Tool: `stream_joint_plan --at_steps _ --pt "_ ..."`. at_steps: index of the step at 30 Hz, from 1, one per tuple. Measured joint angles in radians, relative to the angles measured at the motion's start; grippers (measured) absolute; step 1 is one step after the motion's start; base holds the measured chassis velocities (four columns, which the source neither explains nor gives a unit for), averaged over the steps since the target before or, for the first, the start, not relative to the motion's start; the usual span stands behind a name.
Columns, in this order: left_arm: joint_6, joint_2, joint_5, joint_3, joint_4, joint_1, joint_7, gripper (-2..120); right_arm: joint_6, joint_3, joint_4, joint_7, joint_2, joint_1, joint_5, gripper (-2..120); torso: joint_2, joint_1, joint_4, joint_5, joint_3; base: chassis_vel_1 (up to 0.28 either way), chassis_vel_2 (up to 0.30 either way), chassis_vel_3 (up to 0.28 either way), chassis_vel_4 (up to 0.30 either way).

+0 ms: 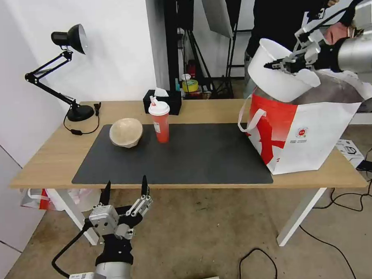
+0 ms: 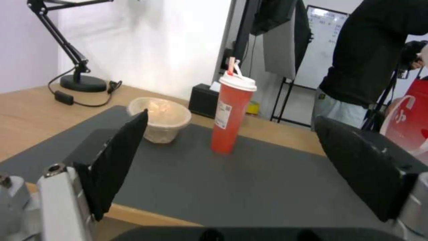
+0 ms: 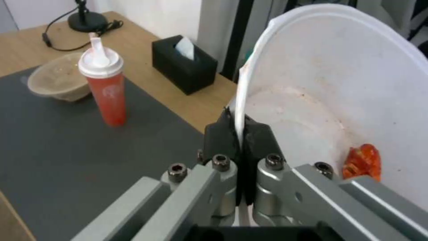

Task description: Pick up the trash from the table and place it into the takeout bag.

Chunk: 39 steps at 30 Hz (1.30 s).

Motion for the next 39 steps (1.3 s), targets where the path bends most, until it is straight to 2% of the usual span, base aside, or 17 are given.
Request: stream_joint_plan --at_steps 3,4,5,9,21,28,31,34,35,39 --pt "0.000 0.005 0.000 0.000 0.000 -0.001 0.000 100 0.000 0.052 0.010 0.000 -0.015 -0.052 -0.001 0 0.000 0.000 0.0002 -0.0001 0.000 0.000 0.000 0.000 0.000" --pt "0.000 0.008 -0.002 0.000 0.000 -0.004 -0.001 100 0.000 0.117 0.022 0.000 -0.031 -0.128 -0.003 0 0.000 0.000 0.0001 -0.0003 0.000 0.000 0.000 0.000 0.000" --pt "0.000 0.008 -0.002 0.000 0.000 -0.004 -0.001 100 0.000 0.117 0.022 0.000 -0.031 -0.128 -0.003 0 0.000 0.000 0.0001 -0.0003 0.000 0.000 0.000 0.000 0.000" --pt "0.000 0.009 -0.003 0.002 0.000 -0.005 -0.001 100 0.000 0.249 0.043 -0.006 -0.066 -0.307 -0.021 0 0.000 0.000 -0.0002 0.0003 0.000 0.000 0.000 0.000 0.000" --pt "-0.002 0.012 -0.005 0.007 0.000 -0.009 -0.001 100 0.001 0.269 0.045 0.007 -0.076 -0.354 -0.014 0 0.000 0.000 0.0001 -0.0002 0.000 0.000 0.000 0.000 0.000" --pt "-0.002 0.013 -0.007 0.003 0.000 -0.010 -0.001 100 0.002 0.257 0.036 0.016 -0.047 -0.355 -0.014 0 0.000 0.000 0.0001 -0.0001 0.000 0.000 0.000 0.000 0.000" --pt "-0.001 0.012 -0.007 0.002 0.000 -0.010 -0.002 100 0.002 0.254 0.032 0.016 -0.039 -0.354 -0.012 5 0.000 0.000 0.0001 -0.0001 0.000 0.000 0.000 0.000 0.000" --pt "-0.001 0.011 -0.007 0.000 0.000 -0.008 -0.002 100 0.002 0.249 0.032 0.019 -0.026 -0.352 -0.004 20 0.000 0.000 0.0002 -0.0001 0.000 0.000 0.000 0.000 0.000" --pt "-0.001 0.011 -0.007 0.000 0.000 -0.008 -0.002 100 0.002 0.249 0.032 0.019 -0.026 -0.352 -0.004 20 0.000 0.000 0.0002 -0.0001 0.000 0.000 0.000 0.000 0.000" --pt "-0.001 0.005 -0.006 0.000 0.000 -0.003 -0.002 100 0.002 0.245 0.033 0.036 -0.016 -0.348 0.014 37 0.000 0.000 0.0002 -0.0002 0.000 0.000 0.000 0.000 0.000"
